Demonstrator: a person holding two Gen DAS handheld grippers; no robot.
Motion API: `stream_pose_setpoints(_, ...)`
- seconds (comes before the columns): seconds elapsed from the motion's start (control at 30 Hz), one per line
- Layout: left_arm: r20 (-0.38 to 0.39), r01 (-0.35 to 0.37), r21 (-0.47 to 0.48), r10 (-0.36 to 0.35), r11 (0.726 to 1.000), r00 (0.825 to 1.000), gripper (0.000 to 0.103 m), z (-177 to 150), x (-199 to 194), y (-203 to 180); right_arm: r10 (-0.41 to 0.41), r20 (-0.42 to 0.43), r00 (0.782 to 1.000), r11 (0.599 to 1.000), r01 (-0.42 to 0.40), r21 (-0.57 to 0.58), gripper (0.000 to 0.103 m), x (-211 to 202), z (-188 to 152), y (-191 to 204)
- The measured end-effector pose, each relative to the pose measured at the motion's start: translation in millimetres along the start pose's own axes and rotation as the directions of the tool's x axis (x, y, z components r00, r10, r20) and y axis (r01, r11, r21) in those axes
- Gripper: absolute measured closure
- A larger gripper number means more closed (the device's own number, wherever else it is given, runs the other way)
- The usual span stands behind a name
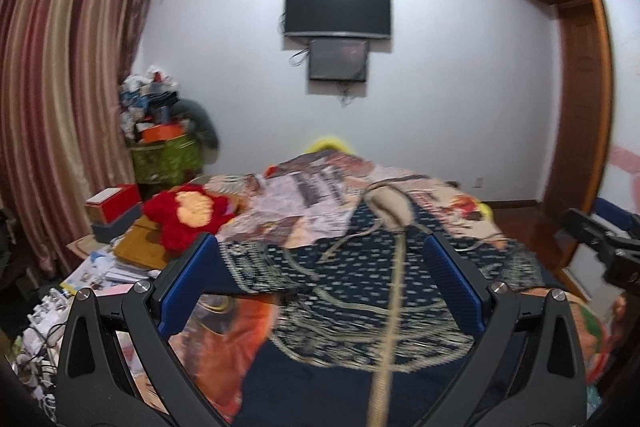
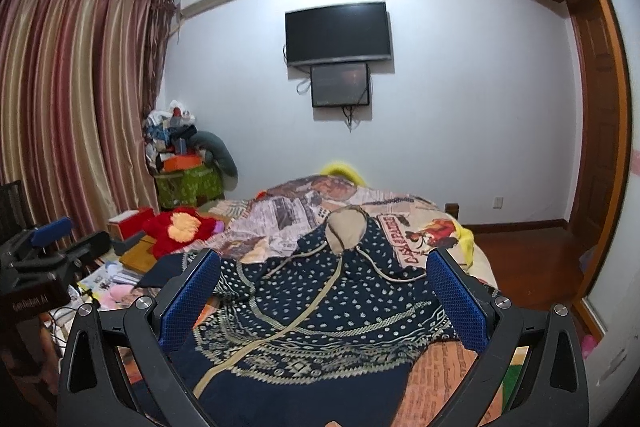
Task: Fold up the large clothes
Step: 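Grasp the navy hoodie's sleeve with the left gripper and lift it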
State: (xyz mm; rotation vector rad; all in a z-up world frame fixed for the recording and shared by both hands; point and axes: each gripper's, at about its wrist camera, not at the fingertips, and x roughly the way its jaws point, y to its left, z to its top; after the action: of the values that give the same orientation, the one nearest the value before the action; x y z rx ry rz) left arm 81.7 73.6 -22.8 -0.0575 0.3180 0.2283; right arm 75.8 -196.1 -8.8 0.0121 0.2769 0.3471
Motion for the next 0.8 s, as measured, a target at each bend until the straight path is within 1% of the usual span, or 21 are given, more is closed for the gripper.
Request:
stream_pose_setpoints(0.1, -0.037, -0.056, -0.014, 0.056, 0.998, 0.998, 0.0, 0, 35, 23, -0.017, -0.047, 0.999, 1.0, 0.018, 0.016, 0.0, 38, 0, -9)
stream_pose_setpoints(0.2, -0.073, -0.126, -0.03, 0.124, 0.992, 0.99, 0.0, -1, 73, 49, -0.035, -0.11, 0.993, 0.999, 0.04, 0.037, 0.0, 84, -2, -21)
stream_pose_setpoints(0.27, -0.106, -0.152, -0.056, 0.145, 0.987, 0.984, 0.0, -5, 96, 69, -0.04, -0.142, 0.989, 0.999, 0.045, 0.029, 0.0, 108, -2, -26)
stream_pose_setpoints(0.33, -0.147, -0.162, -0.088, 0.148, 0.983, 0.978, 0.0, -10, 118, 88, -0.047, -0.176, 0.983, 0.999, 0.049, 0.009, 0.0, 134, -2, -29)
stream_pose_setpoints(0.43, -0.245, -0.17, -0.159, 0.128, 0.973, 0.961, 0.0, -22, 158, 117, -0.038, -0.23, 0.973, 0.999, 0.036, -0.01, 0.0, 170, -4, -31)
stream_pose_setpoints(0.47, -0.278, -0.181, -0.178, 0.127, 0.967, 0.952, 0.0, -27, 171, 128, -0.032, -0.245, 0.969, 0.999, 0.029, -0.013, 0.0, 180, -4, -31)
stream_pose_setpoints(0.5, -0.323, -0.203, -0.196, 0.132, 0.959, 0.937, 0.0, -35, 187, 141, -0.025, -0.258, 0.966, 1.0, 0.022, -0.015, 0.0, 188, -5, -31)
stream_pose_setpoints(0.53, -0.348, -0.214, -0.205, 0.134, 0.955, 0.928, 0.0, -39, 196, 149, -0.016, -0.28, 0.96, 1.0, 0.011, -0.021, 0.0, 205, -6, -30)
stream_pose_setpoints(0.57, -0.381, -0.228, -0.212, 0.135, 0.95, 0.915, 0.0, -46, 209, 158, -0.015, -0.29, 0.957, 1.0, 0.008, -0.026, 0.0, 214, -7, -29)
stream_pose_setpoints(0.6, -0.421, -0.245, -0.214, 0.138, 0.945, 0.897, 0.0, -54, 221, 165, -0.012, -0.305, 0.952, 0.999, 0.001, -0.036, 0.0, 227, -9, -27)
stream_pose_setpoints(0.63, -0.442, -0.25, -0.219, 0.132, 0.943, 0.887, 0.0, -60, 229, 171, -0.01, -0.311, 0.95, 0.999, -0.003, -0.042, 0.0, 231, -11, -25)
stream_pose_setpoints(0.73, -0.532, -0.267, -0.263, 0.092, 0.927, 0.842, 0.002, -82, 256, 191, 0.002, -0.353, 0.936, 0.998, -0.025, -0.062, 0.0, 263, -18, -19)
stream_pose_setpoints(0.77, -0.562, -0.275, -0.292, 0.069, 0.916, 0.824, 0.006, -91, 264, 198, 0.004, -0.367, 0.93, 0.997, -0.03, -0.065, 0.001, 271, -21, -17)
stream_pose_setpoints(0.8, -0.595, -0.287, -0.334, 0.035, 0.898, 0.803, 0.01, -100, 272, 206, 0.008, -0.385, 0.923, 0.997, -0.037, -0.069, 0.002, 282, -24, -15)
